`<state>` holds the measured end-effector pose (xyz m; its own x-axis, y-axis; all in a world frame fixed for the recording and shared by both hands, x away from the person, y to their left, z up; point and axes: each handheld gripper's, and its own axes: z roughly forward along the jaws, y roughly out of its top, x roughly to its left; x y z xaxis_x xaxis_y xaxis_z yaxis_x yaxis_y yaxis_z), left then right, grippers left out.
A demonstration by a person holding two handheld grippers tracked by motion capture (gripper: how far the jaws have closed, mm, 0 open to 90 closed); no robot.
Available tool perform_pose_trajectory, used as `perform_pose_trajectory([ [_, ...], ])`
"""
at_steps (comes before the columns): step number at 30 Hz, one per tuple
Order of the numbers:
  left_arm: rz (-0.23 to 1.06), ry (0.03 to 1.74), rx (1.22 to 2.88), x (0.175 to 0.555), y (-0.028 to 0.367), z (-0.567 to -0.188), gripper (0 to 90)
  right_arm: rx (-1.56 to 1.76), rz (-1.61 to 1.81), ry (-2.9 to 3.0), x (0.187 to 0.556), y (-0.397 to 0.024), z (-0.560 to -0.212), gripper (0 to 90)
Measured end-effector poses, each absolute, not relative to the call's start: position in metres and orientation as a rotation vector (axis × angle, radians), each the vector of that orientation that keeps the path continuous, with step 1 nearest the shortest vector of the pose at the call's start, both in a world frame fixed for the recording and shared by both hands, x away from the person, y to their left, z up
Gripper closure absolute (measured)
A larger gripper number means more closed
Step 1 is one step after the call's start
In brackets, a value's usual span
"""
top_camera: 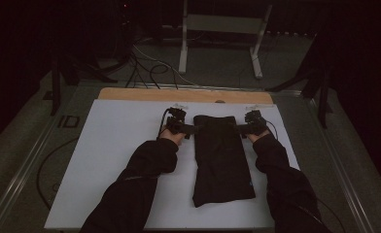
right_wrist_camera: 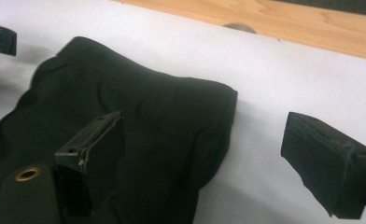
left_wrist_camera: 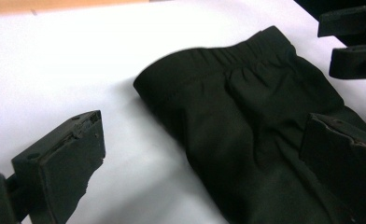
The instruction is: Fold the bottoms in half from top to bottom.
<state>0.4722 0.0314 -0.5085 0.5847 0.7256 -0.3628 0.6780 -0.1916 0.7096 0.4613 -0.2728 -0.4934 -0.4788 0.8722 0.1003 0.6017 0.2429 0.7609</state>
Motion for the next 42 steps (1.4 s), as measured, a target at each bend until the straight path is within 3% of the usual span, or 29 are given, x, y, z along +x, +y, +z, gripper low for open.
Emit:
perform_pose_trajectory([
  [3,-0.013,1.148,1.899,0.476,0.032,-0.511,1.4,1.375,1.079,2.188,0.465,-0.274,-0.494,14.0],
  [8,-0.014,1.150,1.941,0.481,0.027,-0.517,2.9,1.378,1.052,2.216,0.470,-0.274,-0.499,13.4],
  [13,0.033,1.193,1.962,0.483,0.022,-0.524,15.4,1.423,1.041,2.224,0.475,-0.271,-0.504,13.6],
  [17,0.012,1.167,1.960,0.484,0.022,-0.524,16.8,1.458,1.048,2.224,0.478,-0.271,-0.507,13.8],
  [23,0.010,1.153,1.976,0.483,0.022,-0.525,30.4,1.481,1.024,2.241,0.481,-0.271,-0.514,15.4],
  [27,-0.023,1.132,1.977,0.483,0.021,-0.526,45.6,1.508,1.005,2.250,0.481,-0.269,-0.516,19.4],
  [36,-0.018,1.133,2.002,0.482,0.021,-0.526,64.4,1.514,0.975,2.262,0.481,-0.269,-0.519,31.5],
  [42,-0.007,1.101,2.035,0.480,0.018,-0.526,75.1,1.495,0.932,2.270,0.479,-0.266,-0.518,34.4],
])
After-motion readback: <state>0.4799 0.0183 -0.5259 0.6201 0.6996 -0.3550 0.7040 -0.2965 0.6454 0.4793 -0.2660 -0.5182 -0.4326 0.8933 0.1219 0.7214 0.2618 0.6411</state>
